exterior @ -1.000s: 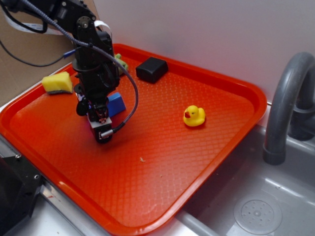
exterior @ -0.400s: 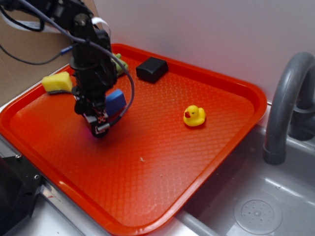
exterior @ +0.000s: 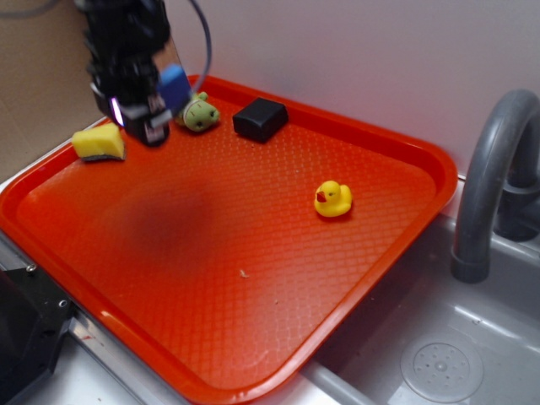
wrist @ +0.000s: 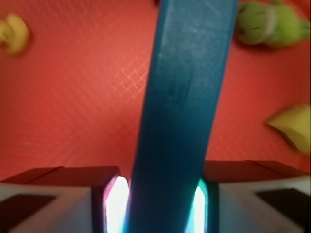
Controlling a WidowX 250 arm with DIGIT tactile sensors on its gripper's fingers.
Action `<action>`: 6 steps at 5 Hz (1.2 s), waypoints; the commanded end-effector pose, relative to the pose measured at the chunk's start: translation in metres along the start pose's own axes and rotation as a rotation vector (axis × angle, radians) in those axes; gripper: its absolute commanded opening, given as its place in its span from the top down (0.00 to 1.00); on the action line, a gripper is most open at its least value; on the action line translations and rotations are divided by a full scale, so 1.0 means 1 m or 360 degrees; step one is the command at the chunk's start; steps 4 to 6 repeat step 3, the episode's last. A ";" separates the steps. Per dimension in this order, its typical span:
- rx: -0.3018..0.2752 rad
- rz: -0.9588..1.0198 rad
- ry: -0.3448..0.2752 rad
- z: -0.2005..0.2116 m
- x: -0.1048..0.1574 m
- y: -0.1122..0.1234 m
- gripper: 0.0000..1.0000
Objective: Grab the blue block.
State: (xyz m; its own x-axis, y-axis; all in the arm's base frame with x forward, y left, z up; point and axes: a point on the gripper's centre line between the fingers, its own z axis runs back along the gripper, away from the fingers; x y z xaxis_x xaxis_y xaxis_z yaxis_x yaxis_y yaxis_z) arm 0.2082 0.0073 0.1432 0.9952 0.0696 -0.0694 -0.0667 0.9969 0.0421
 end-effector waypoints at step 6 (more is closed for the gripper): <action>-0.0214 0.0074 -0.0208 0.103 -0.032 0.021 1.00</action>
